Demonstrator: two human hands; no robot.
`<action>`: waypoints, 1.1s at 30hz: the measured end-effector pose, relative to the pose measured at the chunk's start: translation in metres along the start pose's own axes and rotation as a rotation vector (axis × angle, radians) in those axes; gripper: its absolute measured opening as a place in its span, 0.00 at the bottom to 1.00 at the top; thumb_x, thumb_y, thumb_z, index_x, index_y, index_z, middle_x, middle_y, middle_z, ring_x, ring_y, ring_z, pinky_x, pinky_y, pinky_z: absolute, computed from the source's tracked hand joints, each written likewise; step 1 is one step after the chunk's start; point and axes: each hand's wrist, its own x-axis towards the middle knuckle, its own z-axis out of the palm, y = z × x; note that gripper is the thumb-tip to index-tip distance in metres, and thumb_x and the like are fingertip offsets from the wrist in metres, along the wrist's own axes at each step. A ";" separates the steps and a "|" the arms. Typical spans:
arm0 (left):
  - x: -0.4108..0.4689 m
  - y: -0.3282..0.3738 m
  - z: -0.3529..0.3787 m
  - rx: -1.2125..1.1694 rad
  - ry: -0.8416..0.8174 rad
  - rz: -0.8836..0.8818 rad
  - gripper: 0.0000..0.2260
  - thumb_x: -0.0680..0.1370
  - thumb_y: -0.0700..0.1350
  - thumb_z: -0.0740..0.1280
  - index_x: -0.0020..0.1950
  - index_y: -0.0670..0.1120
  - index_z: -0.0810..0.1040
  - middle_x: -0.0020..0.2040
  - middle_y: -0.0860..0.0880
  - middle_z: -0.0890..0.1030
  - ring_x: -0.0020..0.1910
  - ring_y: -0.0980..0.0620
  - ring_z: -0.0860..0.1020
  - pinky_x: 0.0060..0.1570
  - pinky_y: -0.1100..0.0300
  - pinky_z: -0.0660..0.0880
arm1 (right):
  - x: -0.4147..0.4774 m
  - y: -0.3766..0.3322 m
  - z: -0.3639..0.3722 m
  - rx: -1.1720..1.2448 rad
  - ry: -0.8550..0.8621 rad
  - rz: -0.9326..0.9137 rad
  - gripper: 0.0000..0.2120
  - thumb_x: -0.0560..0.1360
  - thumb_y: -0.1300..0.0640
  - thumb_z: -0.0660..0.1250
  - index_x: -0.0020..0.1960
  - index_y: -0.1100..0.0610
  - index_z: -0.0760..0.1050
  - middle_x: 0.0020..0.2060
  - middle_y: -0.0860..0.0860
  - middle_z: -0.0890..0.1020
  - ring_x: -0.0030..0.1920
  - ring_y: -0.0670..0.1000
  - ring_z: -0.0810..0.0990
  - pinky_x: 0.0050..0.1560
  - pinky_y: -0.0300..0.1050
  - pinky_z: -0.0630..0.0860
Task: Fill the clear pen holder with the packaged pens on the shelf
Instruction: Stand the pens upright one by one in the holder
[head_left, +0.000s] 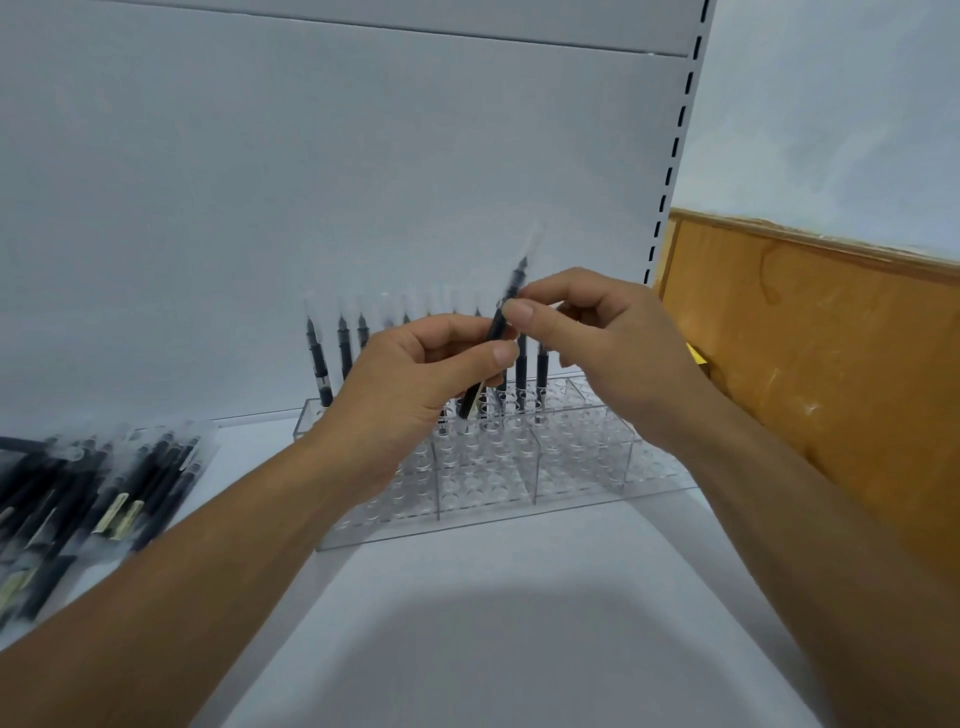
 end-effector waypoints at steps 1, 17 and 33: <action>0.000 0.000 0.000 0.009 -0.005 0.004 0.09 0.73 0.43 0.72 0.53 0.48 0.84 0.45 0.53 0.86 0.43 0.59 0.82 0.42 0.73 0.74 | 0.000 -0.001 -0.001 0.026 0.000 0.007 0.03 0.74 0.53 0.72 0.46 0.51 0.83 0.39 0.47 0.83 0.39 0.46 0.75 0.42 0.39 0.73; -0.005 -0.008 0.008 0.599 -0.101 0.017 0.16 0.73 0.63 0.67 0.60 0.63 0.78 0.57 0.68 0.76 0.55 0.70 0.72 0.53 0.66 0.67 | 0.010 0.012 -0.033 0.000 0.420 0.031 0.03 0.78 0.55 0.69 0.47 0.54 0.78 0.37 0.47 0.82 0.34 0.41 0.77 0.33 0.30 0.71; -0.006 -0.012 0.016 1.066 -0.230 0.141 0.23 0.74 0.69 0.59 0.66 0.64 0.73 0.68 0.66 0.70 0.67 0.66 0.65 0.59 0.63 0.62 | 0.012 0.040 -0.027 -0.466 0.075 0.161 0.07 0.75 0.48 0.71 0.46 0.50 0.78 0.37 0.45 0.82 0.40 0.46 0.81 0.41 0.41 0.76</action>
